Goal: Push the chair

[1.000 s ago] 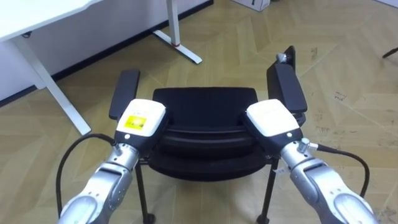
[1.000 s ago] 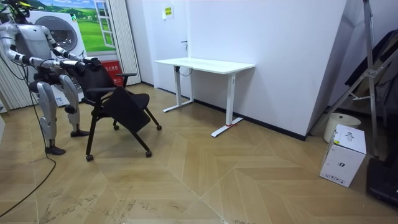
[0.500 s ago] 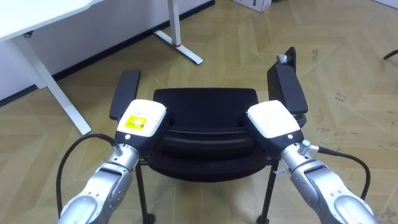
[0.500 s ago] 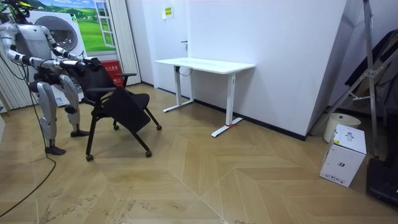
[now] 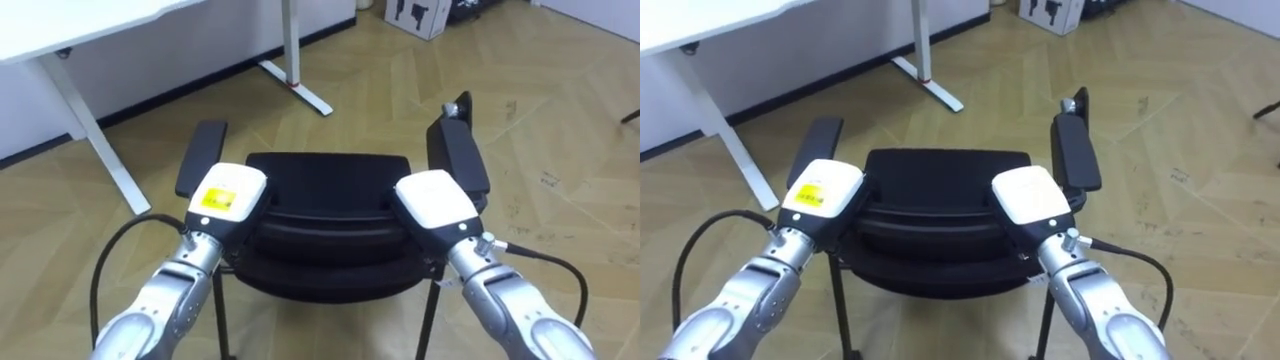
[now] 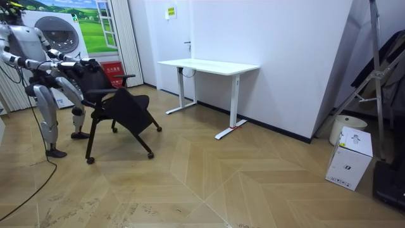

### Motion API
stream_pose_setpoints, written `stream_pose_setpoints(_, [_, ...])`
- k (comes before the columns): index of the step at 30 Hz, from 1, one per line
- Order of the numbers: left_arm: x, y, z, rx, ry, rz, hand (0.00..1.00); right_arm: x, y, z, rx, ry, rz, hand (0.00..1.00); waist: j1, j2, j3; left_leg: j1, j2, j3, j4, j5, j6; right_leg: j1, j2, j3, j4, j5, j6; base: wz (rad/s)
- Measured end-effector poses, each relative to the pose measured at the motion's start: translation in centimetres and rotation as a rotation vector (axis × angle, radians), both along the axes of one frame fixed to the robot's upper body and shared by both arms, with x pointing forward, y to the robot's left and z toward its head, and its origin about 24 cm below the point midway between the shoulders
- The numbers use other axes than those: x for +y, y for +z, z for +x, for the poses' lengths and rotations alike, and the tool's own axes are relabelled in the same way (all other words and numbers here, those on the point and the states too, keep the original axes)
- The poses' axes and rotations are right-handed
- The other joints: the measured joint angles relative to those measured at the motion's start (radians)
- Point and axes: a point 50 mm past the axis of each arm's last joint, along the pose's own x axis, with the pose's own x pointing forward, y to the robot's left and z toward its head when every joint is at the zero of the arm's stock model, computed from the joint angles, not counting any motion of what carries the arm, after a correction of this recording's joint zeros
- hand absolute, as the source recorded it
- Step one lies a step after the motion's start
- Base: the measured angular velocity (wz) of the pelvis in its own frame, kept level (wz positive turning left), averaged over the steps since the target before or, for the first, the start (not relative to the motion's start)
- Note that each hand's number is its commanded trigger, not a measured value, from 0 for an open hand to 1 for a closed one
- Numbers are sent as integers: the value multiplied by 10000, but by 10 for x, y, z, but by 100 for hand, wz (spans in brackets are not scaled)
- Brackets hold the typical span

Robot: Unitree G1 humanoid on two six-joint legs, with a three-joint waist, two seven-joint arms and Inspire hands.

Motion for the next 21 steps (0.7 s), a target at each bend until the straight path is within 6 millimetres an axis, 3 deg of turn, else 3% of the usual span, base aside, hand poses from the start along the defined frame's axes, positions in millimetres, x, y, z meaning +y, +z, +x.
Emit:
stream_pose_setpoints(1, [0, -1, 0, 40, 12, -26, 100, 0, -1, 0, 47, 16, -19, 100, -31, -101, 53, -346, 12, -24, 503, 168, 235, -17, 20, 175, 262, -169, -115, 64])
stream_pose_setpoints(2, [-2, -1, -1, 72, -6, -127, 100, -2, 0, -1, 23, 45, -60, 100, -179, -136, 39, -814, -213, -27, 703, 83, 323, -44, 20, 591, 495, -327, -257, 61])
stream_pose_setpoints(3, [-4, -1, 0, 73, -51, -214, 100, -5, 2, -1, -38, 62, -132, 100, -228, -150, 37, -984, -534, 11, 460, -74, 436, -115, -8, 718, 582, -407, -252, 32])
stream_pose_setpoints(4, [-8, -1, -1, 60, -167, -317, 100, -9, 4, -3, -175, 91, -203, 100, -143, -117, 41, -1195, -1030, 261, -435, -105, 545, -310, -118, 927, 697, -459, -222, -13])
stream_pose_setpoints(5, [-8, -1, -2, 38, -193, -363, 100, -11, 5, -3, -225, 95, -269, 100, -61, -64, 17, -1303, -1228, 384, -934, -43, 564, -380, -122, 1007, 693, -453, -215, -56])
stream_pose_setpoints(6, [-8, 0, -3, -29, -274, -405, 100, -12, 6, -4, -329, 99, -301, 100, 142, 97, -14, -1404, -1405, 515, -1953, 350, 694, -509, -67, 1016, 701, -482, -269, -79])
stream_pose_setpoints(7, [-7, 0, -4, -35, -320, -372, 100, -12, 4, -5, -294, 79, -248, 100, 349, 101, -107, -1398, -1475, 438, -2058, 789, 968, -569, -110, 1103, 851, -619, -125, -74])
stream_pose_setpoints(8, [-4, 1, -3, -78, -323, -291, 100, -9, 4, -5, -284, 72, -156, 100, 346, 35, -177, -1307, -1631, 451, -2094, 799, 995, -572, -197, 1100, 925, -699, 100, -41])
stream_pose_setpoints(12, [-4, 10, 4, -399, -466, -219, 100, -9, 7, -3, -633, -65, -51, 100, 308, -175, -138, -1357, -1935, 585, -2022, 877, 1467, -629, -480, 1165, 977, -796, 301, -4])
stream_pose_setpoints(15, [-4, 14, 5, -553, -544, -231, 100, -9, 11, -1, -809, -106, -34, 100, 292, -324, -163, -1258, -2254, 838, -1968, 501, 1721, -622, -967, 1344, 1093, -978, 560, -19])
stream_pose_setpoints(16, [-5, 15, 7, -584, -527, -355, 100, -10, 14, 0, -913, -87, -72, 100, 293, -383, -163, -1208, -2506, 874, -1909, 337, 1856, -810, -1219, 1317, 1740, -1094, 711, -28])
stream_pose_setpoints(18, [-4, 16, 8, -582, -486, -497, 100, -10, 17, 3, -988, -39, -172, 100, 291, -284, -111, -1110, -2657, 930, -1646, 24, 2019, -1722, -1638, 1189, 4030, -814, 643, -23])
stream_pose_setpoints(19, [-4, 14, 8, -466, -474, -554, 100, -10, 17, 3, -895, -25, -233, 100, 232, -168, -59, -941, -2664, 959, -1452, -194, 2091, -2343, -1784, 1387, 5534, -23, 570, -4])
stream_pose_setpoints(20, [-3, 13, 8, -402, -485, -565, 100, -10, 16, 3, -825, -7, -258, 100, 181, -105, -25, -814, -2662, 942, -1398, -312, 2150, -2572, -1803, 1458, 6115, 456, 492, 6])
stream_pose_setpoints(21, [-3, 9, 7, -269, -503, -602, 100, -10, 14, 1, -695, 1, -276, 100, 37, 68, 26, -548, -2668, 855, -1376, -473, 2203, -2947, -1805, 1593, 6979, 1489, 342, 12])
